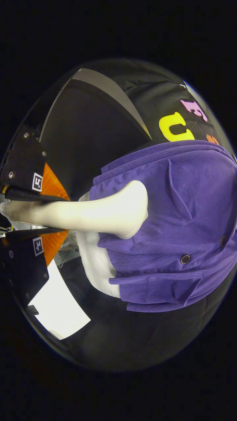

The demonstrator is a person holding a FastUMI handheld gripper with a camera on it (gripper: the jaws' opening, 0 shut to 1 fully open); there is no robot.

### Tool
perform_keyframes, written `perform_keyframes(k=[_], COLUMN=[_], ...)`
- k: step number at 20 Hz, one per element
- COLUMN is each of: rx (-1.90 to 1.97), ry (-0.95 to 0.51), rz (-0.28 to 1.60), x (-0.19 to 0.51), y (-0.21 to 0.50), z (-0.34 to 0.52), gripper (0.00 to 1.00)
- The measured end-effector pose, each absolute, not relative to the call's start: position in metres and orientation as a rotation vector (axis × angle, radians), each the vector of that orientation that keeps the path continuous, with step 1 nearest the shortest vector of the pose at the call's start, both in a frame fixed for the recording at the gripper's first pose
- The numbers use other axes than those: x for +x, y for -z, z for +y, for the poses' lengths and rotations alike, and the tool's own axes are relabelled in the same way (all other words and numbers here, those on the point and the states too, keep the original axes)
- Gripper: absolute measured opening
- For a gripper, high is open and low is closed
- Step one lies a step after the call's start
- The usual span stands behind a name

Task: Iron the clothes twice with a garment steamer, once on the left side and once on the right side.

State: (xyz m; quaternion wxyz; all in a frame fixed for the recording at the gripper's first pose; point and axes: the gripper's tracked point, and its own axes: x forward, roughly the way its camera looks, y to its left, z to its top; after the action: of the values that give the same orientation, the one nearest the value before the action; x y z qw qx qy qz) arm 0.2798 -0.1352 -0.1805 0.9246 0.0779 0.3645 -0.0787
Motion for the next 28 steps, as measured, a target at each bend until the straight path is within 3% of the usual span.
perform_keyframes(k=[7,12,28], rx=[0.167,0.185,0.16], ry=[0.178,0.166,0.04], rz=[0.865,0.853,0.335], x=[0.258,0.247,0.231], y=[0.246,0.246,-0.027], z=[-0.132,-0.127,-0.141], gripper=[0.35,0.36,0.35])
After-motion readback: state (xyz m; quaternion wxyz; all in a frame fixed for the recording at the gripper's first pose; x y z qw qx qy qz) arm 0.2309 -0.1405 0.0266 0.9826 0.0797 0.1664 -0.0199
